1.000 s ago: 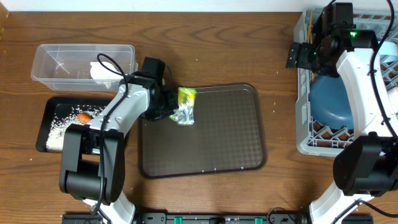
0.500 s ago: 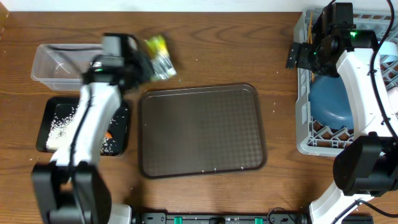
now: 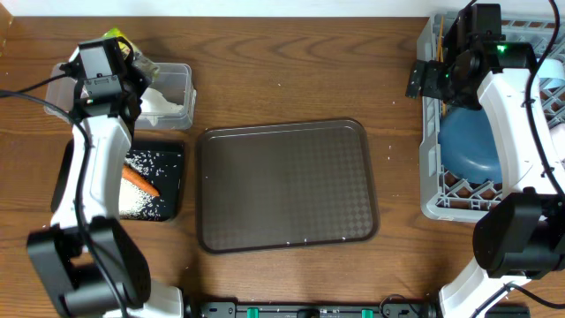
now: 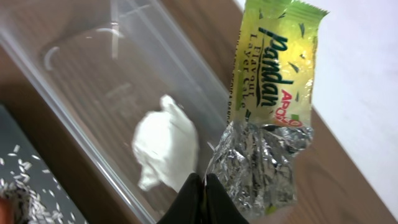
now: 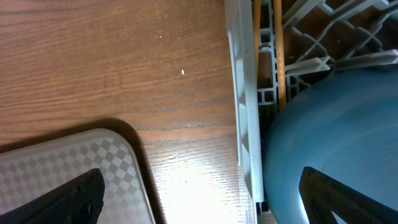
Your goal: Sort waste into correct bins and load items into the dishwasher rack
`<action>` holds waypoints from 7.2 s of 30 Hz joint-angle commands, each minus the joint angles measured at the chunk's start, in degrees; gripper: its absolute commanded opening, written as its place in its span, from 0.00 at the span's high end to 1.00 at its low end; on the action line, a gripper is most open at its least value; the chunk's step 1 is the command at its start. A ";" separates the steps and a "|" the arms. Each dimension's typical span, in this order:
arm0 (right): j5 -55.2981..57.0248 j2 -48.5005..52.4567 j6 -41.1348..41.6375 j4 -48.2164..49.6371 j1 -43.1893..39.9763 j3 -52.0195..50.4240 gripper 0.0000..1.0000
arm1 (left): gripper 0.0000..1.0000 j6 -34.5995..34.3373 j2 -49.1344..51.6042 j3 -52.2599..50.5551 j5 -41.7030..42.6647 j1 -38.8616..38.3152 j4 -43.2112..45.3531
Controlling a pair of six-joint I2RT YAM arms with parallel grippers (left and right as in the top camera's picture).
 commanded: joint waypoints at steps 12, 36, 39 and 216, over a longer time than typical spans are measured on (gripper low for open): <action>0.13 -1.31 0.59 -0.07 0.02 0.66 0.01 | 0.16 -3.72 0.61 0.24 0.07 1.77 -1.31; 0.15 -1.31 0.59 -0.07 0.00 0.66 0.01 | 0.01 -3.72 -21.07 0.22 2.08 1.77 -45.75; 0.15 -1.31 0.59 -0.07 0.00 0.66 0.01 | 0.02 -3.72 -21.07 0.22 2.10 1.77 -45.75; 0.13 -1.31 0.59 -0.07 0.02 0.66 0.01 | 0.02 32.39 -95.69 -74.66 5.73 -9.29 14.40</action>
